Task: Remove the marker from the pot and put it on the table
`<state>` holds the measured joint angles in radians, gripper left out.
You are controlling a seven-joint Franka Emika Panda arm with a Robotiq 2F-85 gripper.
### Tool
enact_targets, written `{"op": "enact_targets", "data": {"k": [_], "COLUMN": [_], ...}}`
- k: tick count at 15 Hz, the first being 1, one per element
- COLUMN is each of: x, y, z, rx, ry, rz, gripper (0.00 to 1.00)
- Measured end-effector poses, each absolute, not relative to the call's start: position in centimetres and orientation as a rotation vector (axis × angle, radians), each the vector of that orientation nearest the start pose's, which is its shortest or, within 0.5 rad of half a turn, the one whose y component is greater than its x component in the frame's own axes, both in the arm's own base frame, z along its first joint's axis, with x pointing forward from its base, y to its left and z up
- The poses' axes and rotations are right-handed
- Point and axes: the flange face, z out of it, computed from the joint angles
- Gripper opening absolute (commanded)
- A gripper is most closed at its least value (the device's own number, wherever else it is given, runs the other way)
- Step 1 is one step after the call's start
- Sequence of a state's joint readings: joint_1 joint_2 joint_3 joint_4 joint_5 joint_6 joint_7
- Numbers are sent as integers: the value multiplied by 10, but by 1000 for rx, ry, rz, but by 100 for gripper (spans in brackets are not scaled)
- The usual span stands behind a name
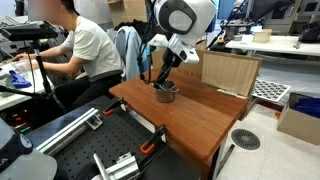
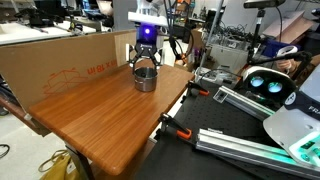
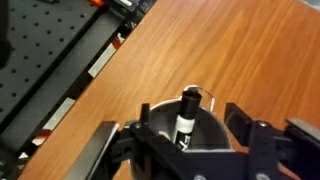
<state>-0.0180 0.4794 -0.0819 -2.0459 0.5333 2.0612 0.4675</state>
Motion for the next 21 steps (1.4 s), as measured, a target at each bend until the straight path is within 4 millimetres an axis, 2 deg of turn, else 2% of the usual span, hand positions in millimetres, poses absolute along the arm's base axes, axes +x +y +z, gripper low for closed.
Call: {"op": "enact_targets", "data": {"k": [6,17,21], "x": [556,555,554], "y": [-23,-20,-24], "z": [185,187,195], "rx": [-2483,-2470,-2500], "ry": [1245,1261,1229], "rz": [693,734,711], "gripper": [5,5,5]}}
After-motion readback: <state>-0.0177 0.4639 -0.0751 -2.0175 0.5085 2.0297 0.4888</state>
